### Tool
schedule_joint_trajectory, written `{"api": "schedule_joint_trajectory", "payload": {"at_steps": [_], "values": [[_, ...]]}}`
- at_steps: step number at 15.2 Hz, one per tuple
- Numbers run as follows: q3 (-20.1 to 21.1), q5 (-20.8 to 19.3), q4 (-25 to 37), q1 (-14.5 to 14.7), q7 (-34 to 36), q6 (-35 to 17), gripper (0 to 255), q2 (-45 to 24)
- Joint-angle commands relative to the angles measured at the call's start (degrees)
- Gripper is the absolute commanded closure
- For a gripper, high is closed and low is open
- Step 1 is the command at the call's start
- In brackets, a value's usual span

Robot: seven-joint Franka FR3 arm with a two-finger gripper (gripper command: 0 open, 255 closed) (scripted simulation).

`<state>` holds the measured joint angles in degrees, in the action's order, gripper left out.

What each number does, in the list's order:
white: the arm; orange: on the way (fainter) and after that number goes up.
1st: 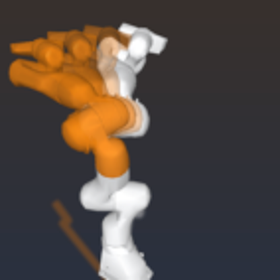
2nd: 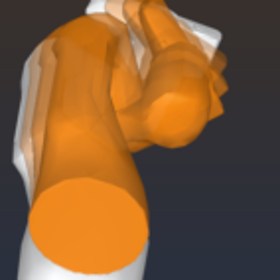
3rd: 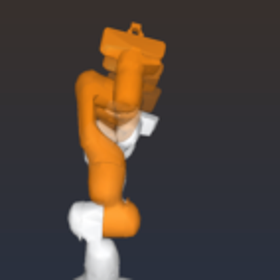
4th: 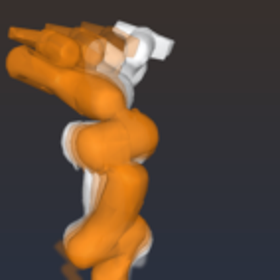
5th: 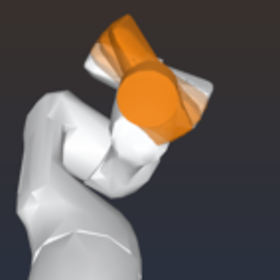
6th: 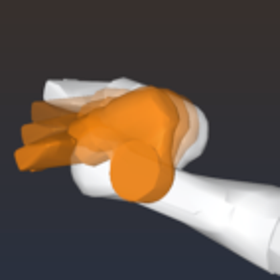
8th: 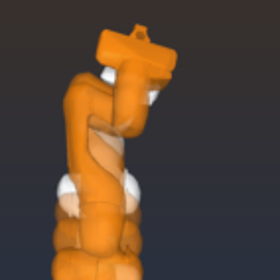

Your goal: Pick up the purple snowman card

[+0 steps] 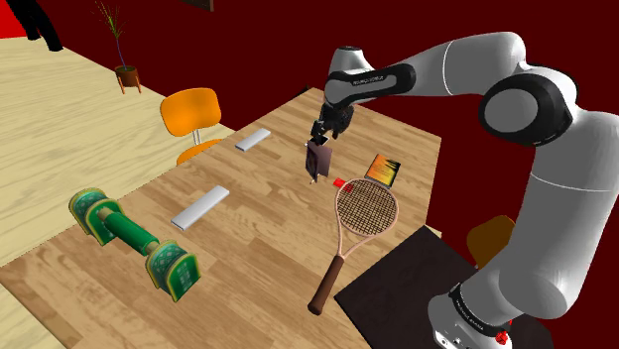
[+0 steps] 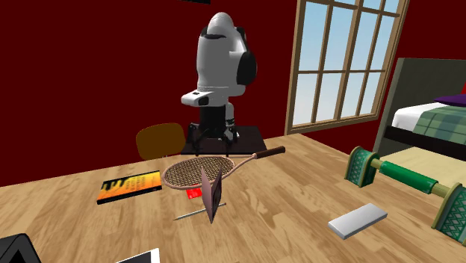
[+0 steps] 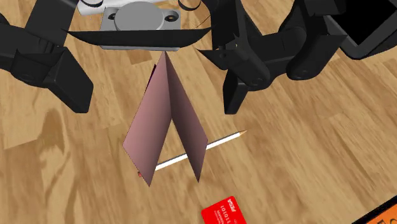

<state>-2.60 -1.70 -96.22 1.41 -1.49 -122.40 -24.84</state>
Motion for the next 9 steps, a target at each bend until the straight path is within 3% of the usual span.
{"api": "schedule_joint_trajectory", "payload": {"at_steps": [1, 4, 9], "values": [[0.1, 0.0, 4.9, -0.1, -0.3, 0.8, 0, -4.6], [0.2, 0.0, 12.5, -0.2, -0.7, 2.2, 0, -11.3], [0.2, 0.0, 11.4, -0.2, -0.6, -0.6, 0, -13.1]]}}
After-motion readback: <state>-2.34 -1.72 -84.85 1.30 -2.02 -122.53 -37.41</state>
